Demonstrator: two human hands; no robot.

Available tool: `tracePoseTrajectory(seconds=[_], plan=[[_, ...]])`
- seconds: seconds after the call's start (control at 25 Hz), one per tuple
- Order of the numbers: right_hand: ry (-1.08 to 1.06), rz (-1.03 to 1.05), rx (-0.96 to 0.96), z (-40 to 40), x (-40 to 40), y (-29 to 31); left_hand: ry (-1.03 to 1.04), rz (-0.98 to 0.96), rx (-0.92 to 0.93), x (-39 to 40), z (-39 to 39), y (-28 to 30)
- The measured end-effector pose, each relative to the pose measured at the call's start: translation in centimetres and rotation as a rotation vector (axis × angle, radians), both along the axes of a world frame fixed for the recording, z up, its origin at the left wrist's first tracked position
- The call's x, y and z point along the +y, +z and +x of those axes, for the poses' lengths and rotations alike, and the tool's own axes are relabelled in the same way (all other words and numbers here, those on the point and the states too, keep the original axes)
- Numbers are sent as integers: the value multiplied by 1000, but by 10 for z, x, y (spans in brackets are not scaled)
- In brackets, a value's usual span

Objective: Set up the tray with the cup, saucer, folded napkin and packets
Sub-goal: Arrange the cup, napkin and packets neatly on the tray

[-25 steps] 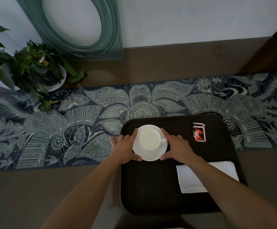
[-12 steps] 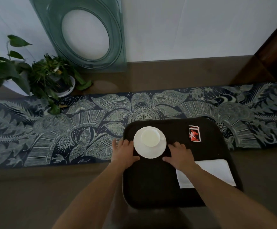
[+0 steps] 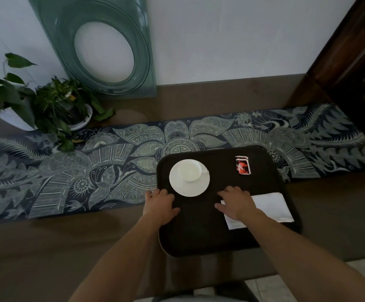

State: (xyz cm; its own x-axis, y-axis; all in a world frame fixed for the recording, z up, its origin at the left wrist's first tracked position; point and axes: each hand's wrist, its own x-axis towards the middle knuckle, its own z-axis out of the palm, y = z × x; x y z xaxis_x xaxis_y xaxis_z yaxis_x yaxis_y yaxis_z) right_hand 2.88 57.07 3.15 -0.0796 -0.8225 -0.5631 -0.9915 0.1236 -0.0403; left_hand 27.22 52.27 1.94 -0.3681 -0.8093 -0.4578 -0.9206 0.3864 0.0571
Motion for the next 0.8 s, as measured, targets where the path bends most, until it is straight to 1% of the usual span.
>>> tracePoseTrajectory(seconds=[0.12, 0.2, 0.4, 0.6, 0.72, 0.8], plan=[[17, 15, -23, -14, 6, 4, 7, 92, -8, 7, -12, 6], [31, 20, -31, -29, 11, 6, 21, 121, -10, 11, -24, 7], [71, 47, 1, -89, 27, 10, 89, 136, 31, 24, -66, 7], [134, 43, 28, -147, 36, 5, 149, 194, 78, 32, -114, 6], [176, 19, 28, -174, 37, 0, 171, 217, 82, 34, -138, 3], [204, -12, 29, -189, 36, -3, 182, 192, 84, 35, -150, 1]])
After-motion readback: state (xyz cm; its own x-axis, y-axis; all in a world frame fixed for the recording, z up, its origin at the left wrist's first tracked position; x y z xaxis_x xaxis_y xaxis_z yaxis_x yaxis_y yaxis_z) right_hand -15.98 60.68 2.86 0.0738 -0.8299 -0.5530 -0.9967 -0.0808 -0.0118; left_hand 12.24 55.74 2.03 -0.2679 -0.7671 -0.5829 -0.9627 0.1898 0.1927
